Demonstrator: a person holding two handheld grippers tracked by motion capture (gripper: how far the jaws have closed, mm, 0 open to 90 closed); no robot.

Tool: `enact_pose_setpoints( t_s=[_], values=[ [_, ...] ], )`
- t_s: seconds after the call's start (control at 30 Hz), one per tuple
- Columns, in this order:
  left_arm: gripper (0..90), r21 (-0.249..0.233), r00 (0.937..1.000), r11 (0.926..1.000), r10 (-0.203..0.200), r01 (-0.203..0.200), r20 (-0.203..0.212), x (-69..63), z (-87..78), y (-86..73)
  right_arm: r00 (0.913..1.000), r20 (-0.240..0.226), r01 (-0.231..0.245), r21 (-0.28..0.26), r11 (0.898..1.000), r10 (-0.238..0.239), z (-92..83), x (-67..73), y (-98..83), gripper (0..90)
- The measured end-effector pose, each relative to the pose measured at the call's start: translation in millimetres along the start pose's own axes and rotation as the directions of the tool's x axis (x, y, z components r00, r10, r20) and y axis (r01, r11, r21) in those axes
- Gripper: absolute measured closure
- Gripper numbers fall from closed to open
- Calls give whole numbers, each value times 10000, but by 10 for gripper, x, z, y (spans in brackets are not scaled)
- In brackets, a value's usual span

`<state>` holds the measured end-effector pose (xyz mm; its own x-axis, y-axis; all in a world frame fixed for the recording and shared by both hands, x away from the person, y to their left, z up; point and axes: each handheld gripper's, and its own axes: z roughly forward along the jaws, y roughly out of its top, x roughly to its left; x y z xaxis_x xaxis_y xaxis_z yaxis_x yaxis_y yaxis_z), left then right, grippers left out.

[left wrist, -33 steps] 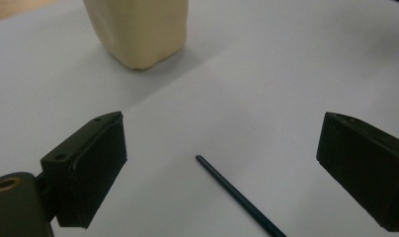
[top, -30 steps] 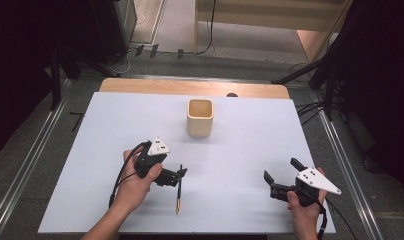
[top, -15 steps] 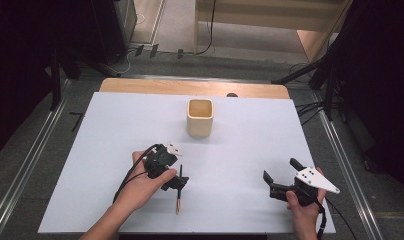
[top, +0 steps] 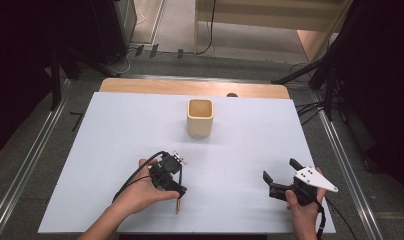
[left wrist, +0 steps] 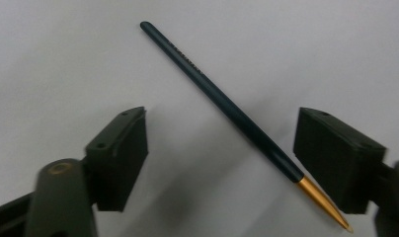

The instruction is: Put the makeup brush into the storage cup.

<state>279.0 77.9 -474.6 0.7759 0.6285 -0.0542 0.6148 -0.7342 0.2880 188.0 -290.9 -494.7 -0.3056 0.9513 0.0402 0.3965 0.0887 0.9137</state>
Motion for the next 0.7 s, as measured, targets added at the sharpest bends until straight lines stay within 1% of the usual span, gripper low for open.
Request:
enact_pose_setpoints(
  t_s=[0.03, 0.07, 0.13, 0.2, 0.23, 0.27, 0.33, 0.37, 0.4, 0.47, 0.53, 0.57, 0.6, 0.63, 0.67, 0.7],
  values=[
    [265, 28, 9998, 9998, 211, -211, 60, -24, -11, -10, 10000, 4, -5, 9, 10000, 5, 2, 0, -1, 0],
    [315, 70, 9993, 9994, 330, -331, 184, -30, -15, -16, 10000, 10, -1, 22, 10000, 1, 3, 0, -1, 0],
    [370, 375, 9991, 9991, 190, -203, 369, -46, -12, -19, 10000, 35, 12, 45, 10000, -12, 4, 1, -1, 0],
    [379, 377, 9994, 9992, 132, -144, 321, -63, -15, -21, 10000, 43, 15, 48, 10000, -15, 4, 1, -2, 0],
    [440, 423, 9996, 9991, 61, -73, 282, -70, -20, -20, 10000, 49, -7, 57, 10000, 7, 4, 0, -2, 0],
    [440, 517, 9997, 9987, -24, 10, 258, -76, -25, -16, 10000, 49, -7, 57, 10000, 7, 4, 0, -2, 0],
    [493, 666, 9991, 9977, -149, 122, 399, -85, -28, -6, 10000, 80, -16, 96, 10000, 15, 10, -3, -4, 0],
    [493, 693, 9993, 9975, -162, 139, 325, -89, -27, -2, 10000, 80, -16, 96, 10000, 15, 10, -3, -4, 0],
    [559, 742, 9998, 9972, -131, 118, 164, -92, -27, 1, 10000, 91, -12, 133, 9999, 11, 15, 0, -6, 1],
    [642, 827, 9998, 9964, -192, 198, -81, -70, -30, 10, 9999, 105, -6, 158, 9999, 4, 19, 3, -7, 2],
    [694, 819, 9996, 9963, -259, 267, -108, -58, -29, 12, 9999, 114, 5, 196, 9998, -7, 22, 6, -9, 2],
    [694, 824, 9995, 9961, -301, 311, -137, -53, -28, 12, 9999, 114, 5, 196, 9998, -7, 22, 6, -9, 2],
    [747, 853, 9993, 9959, -292, 310, -220, -35, -26, 14, 9999, 123, 11, 229, 9997, -14, 25, 7, -10, 3],
    [772, 853, 9993, 9959, -292, 310, -220, -35, -26, 14, 9999, 126, 7, 242, 9997, -10, 27, 8, -10, 3],
    [772, 826, 9989, 9958, -377, 399, -281, -31, -22, 12, 9999, 126, 7, 242, 9997, -10, 27, 8, -10, 3],
    [809, 836, 9989, 9958, -357, 382, -313, -23, -21, 12, 9999, 147, 23, 269, 9996, -27, 33, 8, -13, 4]
  ],
)
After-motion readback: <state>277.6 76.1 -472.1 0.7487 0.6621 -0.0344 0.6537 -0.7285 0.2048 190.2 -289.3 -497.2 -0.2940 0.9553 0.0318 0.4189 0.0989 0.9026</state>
